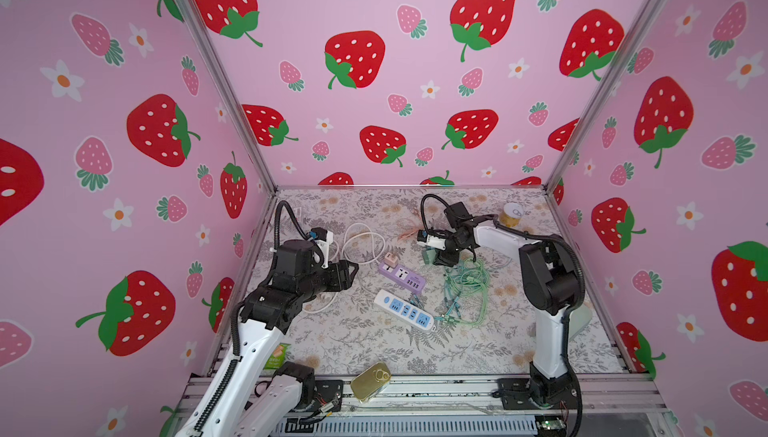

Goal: Insert the plug

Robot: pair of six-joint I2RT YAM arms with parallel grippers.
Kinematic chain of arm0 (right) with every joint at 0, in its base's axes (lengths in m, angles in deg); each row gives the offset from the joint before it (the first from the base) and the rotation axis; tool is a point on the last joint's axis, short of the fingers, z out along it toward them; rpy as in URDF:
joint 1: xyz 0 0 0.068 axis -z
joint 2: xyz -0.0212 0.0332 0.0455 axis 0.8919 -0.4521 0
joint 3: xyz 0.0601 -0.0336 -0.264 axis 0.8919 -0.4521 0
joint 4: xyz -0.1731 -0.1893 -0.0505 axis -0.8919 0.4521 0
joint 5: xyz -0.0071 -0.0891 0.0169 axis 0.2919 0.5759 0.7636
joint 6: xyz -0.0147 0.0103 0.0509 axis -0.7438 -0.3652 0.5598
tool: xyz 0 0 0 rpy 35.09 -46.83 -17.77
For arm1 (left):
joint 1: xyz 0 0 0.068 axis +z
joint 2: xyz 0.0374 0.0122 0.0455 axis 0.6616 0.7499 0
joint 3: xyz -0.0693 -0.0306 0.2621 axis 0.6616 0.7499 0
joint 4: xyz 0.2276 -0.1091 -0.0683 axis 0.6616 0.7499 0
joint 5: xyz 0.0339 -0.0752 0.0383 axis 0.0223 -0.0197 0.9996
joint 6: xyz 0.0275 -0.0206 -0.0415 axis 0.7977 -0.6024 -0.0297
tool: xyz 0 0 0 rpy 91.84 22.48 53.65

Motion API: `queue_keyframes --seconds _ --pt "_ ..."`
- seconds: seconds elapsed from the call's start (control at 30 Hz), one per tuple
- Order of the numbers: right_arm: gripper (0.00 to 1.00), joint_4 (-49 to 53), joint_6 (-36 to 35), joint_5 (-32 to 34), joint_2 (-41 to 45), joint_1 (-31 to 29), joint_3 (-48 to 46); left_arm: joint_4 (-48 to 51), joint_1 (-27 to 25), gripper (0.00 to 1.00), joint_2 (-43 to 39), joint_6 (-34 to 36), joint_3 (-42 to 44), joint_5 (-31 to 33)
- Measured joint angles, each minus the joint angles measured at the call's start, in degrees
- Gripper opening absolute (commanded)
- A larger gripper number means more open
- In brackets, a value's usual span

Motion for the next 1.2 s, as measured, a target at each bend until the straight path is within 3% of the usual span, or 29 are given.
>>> queue_keyframes --seconds 0.83,1.2 --pt "0.64 2.2 0.3 -0.1 -8.1 -0.7 9.7 -0.8 0.0 0.69 -1.1 -0.2 1.9 0.0" --pt "0.54 2.6 1.6 0.0 -8.4 -0.9 10.1 -0.9 0.0 0.69 -1.7 -0.2 1.9 0.0"
